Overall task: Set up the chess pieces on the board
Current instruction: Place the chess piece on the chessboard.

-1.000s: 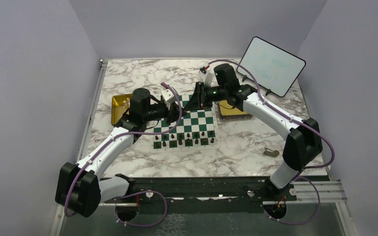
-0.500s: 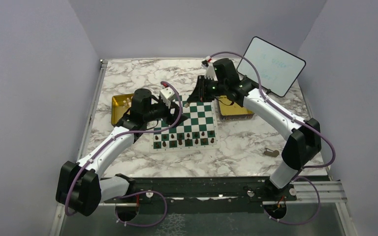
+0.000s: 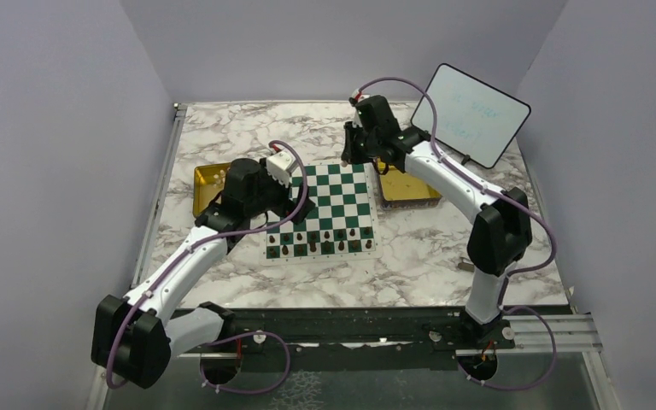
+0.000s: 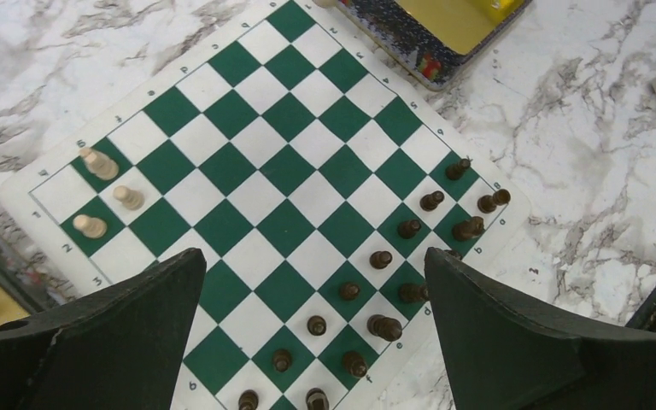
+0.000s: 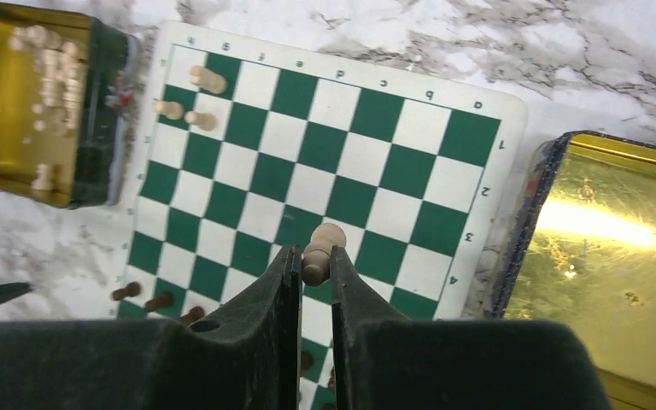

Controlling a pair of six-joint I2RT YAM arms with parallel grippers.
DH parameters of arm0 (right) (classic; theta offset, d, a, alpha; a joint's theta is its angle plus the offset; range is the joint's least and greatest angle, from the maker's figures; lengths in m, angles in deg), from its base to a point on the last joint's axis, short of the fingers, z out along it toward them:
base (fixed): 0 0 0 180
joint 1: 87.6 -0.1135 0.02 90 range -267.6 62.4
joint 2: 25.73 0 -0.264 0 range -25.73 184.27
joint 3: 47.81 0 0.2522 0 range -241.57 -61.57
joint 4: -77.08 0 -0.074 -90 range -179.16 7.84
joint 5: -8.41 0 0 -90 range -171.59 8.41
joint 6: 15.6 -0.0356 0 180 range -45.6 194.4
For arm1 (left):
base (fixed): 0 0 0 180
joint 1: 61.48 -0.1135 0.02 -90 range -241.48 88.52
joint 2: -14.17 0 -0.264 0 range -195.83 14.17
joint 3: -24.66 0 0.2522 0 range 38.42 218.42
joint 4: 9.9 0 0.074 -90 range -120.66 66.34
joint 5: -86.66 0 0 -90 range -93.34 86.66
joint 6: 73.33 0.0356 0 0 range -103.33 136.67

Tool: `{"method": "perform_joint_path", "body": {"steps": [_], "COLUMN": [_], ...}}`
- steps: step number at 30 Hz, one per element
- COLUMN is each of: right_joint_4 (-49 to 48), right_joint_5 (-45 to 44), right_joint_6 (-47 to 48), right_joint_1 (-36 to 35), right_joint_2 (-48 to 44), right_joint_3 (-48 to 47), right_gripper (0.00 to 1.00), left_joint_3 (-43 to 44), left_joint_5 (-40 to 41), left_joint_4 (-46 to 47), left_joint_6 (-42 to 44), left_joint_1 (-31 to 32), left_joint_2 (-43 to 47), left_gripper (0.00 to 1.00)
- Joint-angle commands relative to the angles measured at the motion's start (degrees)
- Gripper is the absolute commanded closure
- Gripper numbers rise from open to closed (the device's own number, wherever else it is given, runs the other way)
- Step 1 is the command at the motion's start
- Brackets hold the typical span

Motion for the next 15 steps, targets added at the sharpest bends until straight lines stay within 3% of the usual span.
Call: {"method": "perform_joint_path", "body": {"steps": [1, 15], "right_joint_4": [-4.0, 5.3], "right_joint_5": [-6.3, -8.5], "right_joint_6": [5.6, 2.0], "right_joint_1": [0.2, 0.2], "right_joint_2": [3.9, 24.3], "right_joint_3": [-1.4, -21.1], "right_gripper": [0.86, 0.86], "left_joint_3": [-0.8, -6.0], "left_joint_5": [9.3, 22.5], "left_joint_4": [-3.0, 0.1], "left_joint_6": [-1.4, 1.9], "left_joint_1": [0.4, 0.4], "left_joint_2": [4.9, 17.0], "left_gripper": [0.01, 0.01]}}
